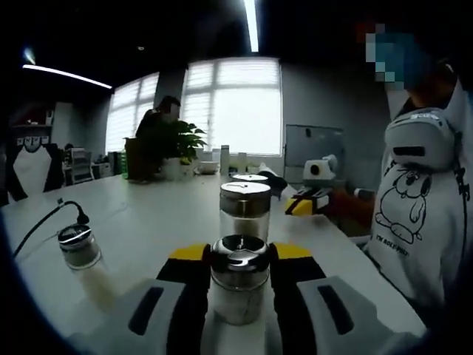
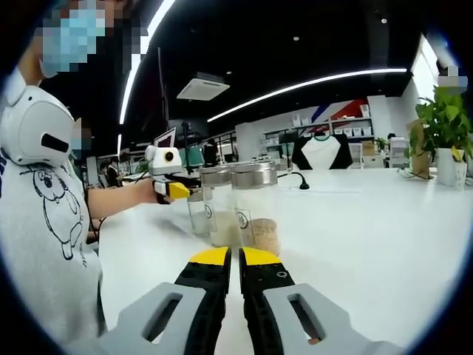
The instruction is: Rotate the seasoning bottle until the label or dispensing opening points toward the visible target arrow and the bottle remains upright within the marked orientation range
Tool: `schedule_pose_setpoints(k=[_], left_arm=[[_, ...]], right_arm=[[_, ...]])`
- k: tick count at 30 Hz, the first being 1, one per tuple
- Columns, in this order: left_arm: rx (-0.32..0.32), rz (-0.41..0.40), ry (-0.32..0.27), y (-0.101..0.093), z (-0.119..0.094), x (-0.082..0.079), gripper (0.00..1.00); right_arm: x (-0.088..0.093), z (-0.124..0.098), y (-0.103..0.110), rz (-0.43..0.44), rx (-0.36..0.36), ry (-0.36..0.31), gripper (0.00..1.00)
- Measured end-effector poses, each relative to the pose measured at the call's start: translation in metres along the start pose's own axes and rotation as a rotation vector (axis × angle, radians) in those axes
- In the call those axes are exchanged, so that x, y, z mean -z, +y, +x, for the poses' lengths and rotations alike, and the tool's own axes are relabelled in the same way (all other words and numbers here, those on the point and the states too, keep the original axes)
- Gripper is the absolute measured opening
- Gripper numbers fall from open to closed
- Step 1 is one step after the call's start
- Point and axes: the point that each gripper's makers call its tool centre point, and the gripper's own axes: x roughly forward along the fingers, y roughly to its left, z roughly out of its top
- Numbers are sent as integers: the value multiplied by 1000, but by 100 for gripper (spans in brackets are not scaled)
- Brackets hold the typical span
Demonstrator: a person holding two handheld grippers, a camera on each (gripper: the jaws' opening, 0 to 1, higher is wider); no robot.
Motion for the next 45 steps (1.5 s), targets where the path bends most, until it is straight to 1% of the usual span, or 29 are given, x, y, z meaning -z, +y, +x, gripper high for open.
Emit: schedule_pose_setpoints(k=[2, 4, 8, 11, 12, 15, 18, 20, 21, 24, 27, 31, 32, 38, 45], left_arm=[[-11, -4, 0, 0, 0, 0, 33], [-43, -35, 6, 1, 0, 1, 33], [-74, -7, 16, -2, 1, 1, 33], [-99, -14, 20, -1, 1, 1, 33], [-119, -16, 23, -1, 0, 2, 33], [-148, -21, 26, -1, 0, 2, 33], [-193, -27, 23, 0, -1, 2, 33], [-225, -47, 20, 1, -1, 2, 33], [-251, -51, 22, 2, -2, 2, 33], [-302, -48, 23, 3, -3, 2, 33], [-340, -18, 22, 3, -4, 3, 33], [-386, -24, 4, 5, -5, 3, 33], [-415, -25, 4, 6, -6, 3, 33], [-462, -30, -4, 6, -7, 3, 33], [-483, -29, -5, 6, -8, 3, 33]], right_arm=[[-1, 0, 1, -3, -1, 0, 2], [-1, 0, 1, -3, -1, -2, 2], [-3, -1, 0, -3, 3, -6, 2], [-3, -1, 0, -5, 4, -7, 2], [-4, -1, 0, -6, 3, -10, 2], [-5, -1, 1, -8, 2, -12, 2], [-4, -1, 1, -7, 1, -11, 1], [-4, -1, 1, -10, 0, -10, 1], [-4, -1, 2, -10, -1, -10, 1], [-4, 0, 2, -11, -2, -10, 1], [-5, 0, 2, -14, -2, -12, 1], [-4, 0, 2, -14, 0, -11, 1], [-3, -1, 2, -14, 2, -10, 1], [-4, -2, 1, -10, 8, -17, 1], [-4, -4, 0, -7, 13, -20, 1]])
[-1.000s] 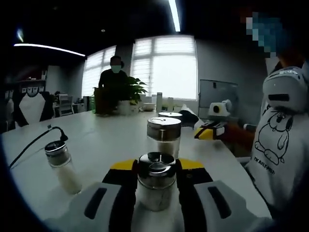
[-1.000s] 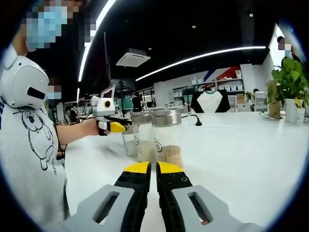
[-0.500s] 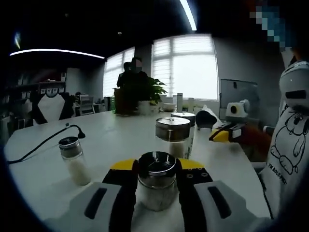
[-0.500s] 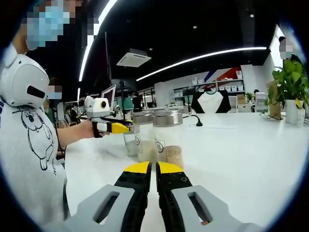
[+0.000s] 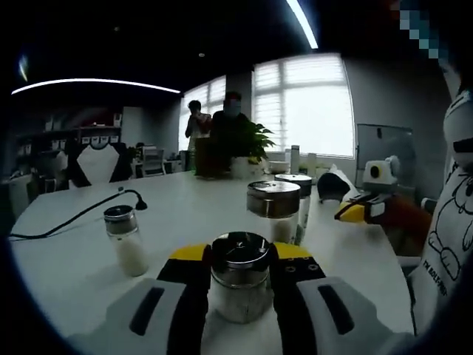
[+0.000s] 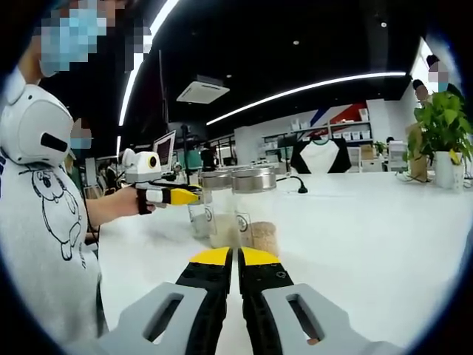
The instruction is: Rotate the seasoning bottle until the label or dispensing opening points toward the visible target arrow and the bottle remains upright within the marked orientation range
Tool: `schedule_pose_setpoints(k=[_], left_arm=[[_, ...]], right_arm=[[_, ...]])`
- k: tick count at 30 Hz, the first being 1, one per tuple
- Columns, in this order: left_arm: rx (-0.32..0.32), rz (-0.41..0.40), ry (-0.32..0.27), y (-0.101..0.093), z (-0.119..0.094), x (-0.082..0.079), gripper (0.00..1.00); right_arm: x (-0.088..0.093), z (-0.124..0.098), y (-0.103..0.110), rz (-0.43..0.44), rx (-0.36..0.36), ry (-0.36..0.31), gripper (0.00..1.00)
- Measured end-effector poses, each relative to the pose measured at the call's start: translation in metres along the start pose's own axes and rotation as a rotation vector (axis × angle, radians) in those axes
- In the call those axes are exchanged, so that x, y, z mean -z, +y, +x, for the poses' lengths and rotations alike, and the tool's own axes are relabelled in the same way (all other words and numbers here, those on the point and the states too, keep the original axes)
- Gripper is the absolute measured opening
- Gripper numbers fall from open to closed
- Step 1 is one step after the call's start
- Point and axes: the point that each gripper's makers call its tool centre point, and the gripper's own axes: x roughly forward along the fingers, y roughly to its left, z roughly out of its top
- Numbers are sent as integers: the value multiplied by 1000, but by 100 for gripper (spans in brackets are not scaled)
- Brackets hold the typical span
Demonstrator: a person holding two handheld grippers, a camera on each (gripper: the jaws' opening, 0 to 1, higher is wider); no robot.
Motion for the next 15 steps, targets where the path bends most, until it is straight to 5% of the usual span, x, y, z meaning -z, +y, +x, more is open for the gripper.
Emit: schedule_pose_setpoints(k=[11, 15], left_arm=[[76, 55, -15, -7, -1, -3, 33], [92, 40, -63, -4, -3, -19, 47]], right_arm=[[-2, 0, 3, 1, -15, -4, 1], [-2, 2, 5, -4, -24, 0, 1]])
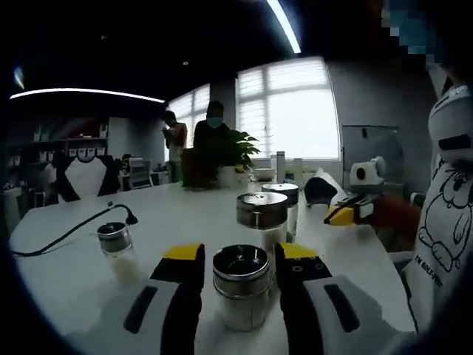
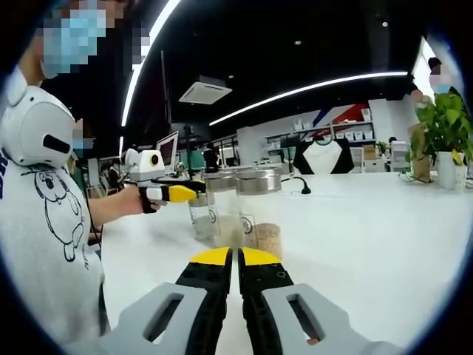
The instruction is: Rotate the seasoning bottle until the label or dispensing opening points toward the visible target arrow and the bottle remains upright within the marked orientation range
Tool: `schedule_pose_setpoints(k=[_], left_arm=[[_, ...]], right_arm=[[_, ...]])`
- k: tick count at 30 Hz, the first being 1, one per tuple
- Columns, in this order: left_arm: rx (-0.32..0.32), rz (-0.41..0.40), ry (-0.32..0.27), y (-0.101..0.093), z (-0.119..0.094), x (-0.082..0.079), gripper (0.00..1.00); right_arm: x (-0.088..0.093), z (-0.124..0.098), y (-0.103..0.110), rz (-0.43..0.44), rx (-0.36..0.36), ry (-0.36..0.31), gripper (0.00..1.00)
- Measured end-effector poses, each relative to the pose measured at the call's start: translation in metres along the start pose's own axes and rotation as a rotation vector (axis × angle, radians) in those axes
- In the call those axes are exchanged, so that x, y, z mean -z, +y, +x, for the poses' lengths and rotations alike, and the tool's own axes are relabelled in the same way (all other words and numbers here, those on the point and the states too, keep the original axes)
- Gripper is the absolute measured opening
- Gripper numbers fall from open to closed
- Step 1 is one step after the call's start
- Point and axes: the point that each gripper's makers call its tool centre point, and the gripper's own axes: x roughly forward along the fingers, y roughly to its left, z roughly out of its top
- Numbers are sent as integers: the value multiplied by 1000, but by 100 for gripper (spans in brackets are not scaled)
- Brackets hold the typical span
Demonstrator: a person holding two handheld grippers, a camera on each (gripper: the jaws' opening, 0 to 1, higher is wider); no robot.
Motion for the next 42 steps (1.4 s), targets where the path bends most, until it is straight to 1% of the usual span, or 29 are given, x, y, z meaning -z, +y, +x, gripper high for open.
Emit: schedule_pose_setpoints(k=[2, 4, 5, 6, 8, 9, 10, 11, 15, 17, 18, 21, 27, 30, 32, 34, 38, 40, 42], left_arm=[[14, -3, -7, 2, 0, -3, 49], [73, -50, -24, -2, -1, -6, 49], [164, -75, -19, -10, -1, -5, 49], [238, -74, 6, -16, -3, 1, 50], [258, -57, 42, -8, -5, 12, 47], [270, -102, 47, -8, -5, 14, 46], [261, -104, 32, -4, -4, 12, 47], [268, -111, 17, -4, -4, 10, 48], [281, -97, 20, 0, -1, 10, 42], [285, -125, 19, 3, 1, 11, 43], [297, -144, 17, 3, 1, 11, 43], [296, -123, 31, 3, 1, 14, 43], [310, -91, 53, -4, 4, 17, 42], [309, -73, 62, -4, 4, 19, 37], [320, -73, 60, -8, 4, 18, 33], [314, -54, 63, -8, 4, 18, 33], [298, -59, 68, -6, 4, 18, 33], [272, -60, 68, -6, 5, 18, 33], [255, -40, 72, -7, 6, 17, 33]], right_arm=[[-1, 1, 1, -3, -4, 2, 1], [-1, 2, 1, -6, -6, 3, 1], [-1, 2, 1, -8, -7, 4, 1], [-1, 2, 1, -9, -8, 4, 1], [-1, 2, 2, -10, -11, 8, 1], [-2, 2, 2, -15, -13, 11, 1], [-2, 3, 3, -18, -15, 12, 1], [-2, 3, 4, -17, -18, 13, 1], [-1, 5, 4, -18, -24, 16, 1], [-1, 7, 4, -20, -26, 20, 1], [-1, 7, 5, -23, -27, 20, 1], [-3, 6, 5, -24, -29, 15, 1], [0, 5, 4, -16, -18, 18, 1], [1, 6, 4, -13, -18, 17, 1], [1, 6, 5, -14, -18, 17, 1], [1, 5, 4, -14, -16, 17, 1], [1, 4, 2, -11, -8, 14, 1], [1, 3, 2, -10, -5, 12, 1], [1, 3, 2, -9, -4, 11, 1]])
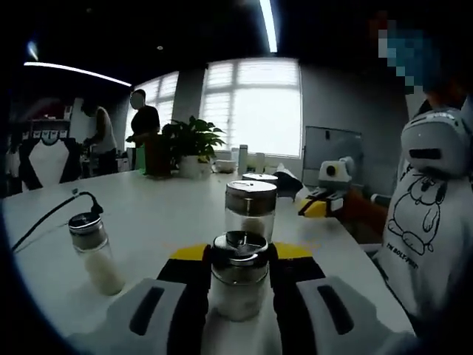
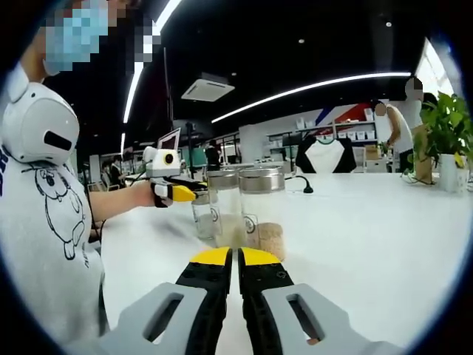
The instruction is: Rotate the seasoning bottle until the label or dispensing opening points toward the visible target arrow and the bottle remains upright within the marked orientation range
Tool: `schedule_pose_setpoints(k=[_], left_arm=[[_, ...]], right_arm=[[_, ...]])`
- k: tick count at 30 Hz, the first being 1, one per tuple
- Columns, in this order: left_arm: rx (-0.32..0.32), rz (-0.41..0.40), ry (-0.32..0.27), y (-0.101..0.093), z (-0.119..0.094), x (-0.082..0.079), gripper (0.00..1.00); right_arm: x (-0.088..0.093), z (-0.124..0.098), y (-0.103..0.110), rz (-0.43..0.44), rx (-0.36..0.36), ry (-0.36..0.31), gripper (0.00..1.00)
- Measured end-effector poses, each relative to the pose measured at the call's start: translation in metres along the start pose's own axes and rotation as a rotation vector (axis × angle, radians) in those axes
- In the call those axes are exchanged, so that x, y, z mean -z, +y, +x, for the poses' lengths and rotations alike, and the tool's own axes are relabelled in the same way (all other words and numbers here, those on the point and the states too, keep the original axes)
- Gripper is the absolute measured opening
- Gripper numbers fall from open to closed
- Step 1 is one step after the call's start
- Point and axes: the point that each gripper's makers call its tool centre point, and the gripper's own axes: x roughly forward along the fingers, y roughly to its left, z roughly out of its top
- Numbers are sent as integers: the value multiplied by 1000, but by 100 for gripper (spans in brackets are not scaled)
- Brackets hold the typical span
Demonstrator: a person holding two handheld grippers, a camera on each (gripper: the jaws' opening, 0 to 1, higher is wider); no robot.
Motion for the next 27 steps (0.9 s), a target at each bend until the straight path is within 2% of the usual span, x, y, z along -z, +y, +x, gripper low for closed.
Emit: schedule_pose_setpoints(k=[10, 19, 23, 27], left_arm=[[-72, 9, 8, 3, 0, 0, 32], [-79, 5, 3, 3, -1, -1, 33], [-112, 15, -4, 6, -6, -7, 47], [-134, 27, -20, 8, -15, -15, 47]], right_arm=[[-1, 0, -1, 0, 5, -4, 1], [-1, -2, -1, 4, 5, -7, 1], [-2, -1, -1, 2, 1, -9, 1], [-2, 0, -1, 0, -3, -9, 1]])
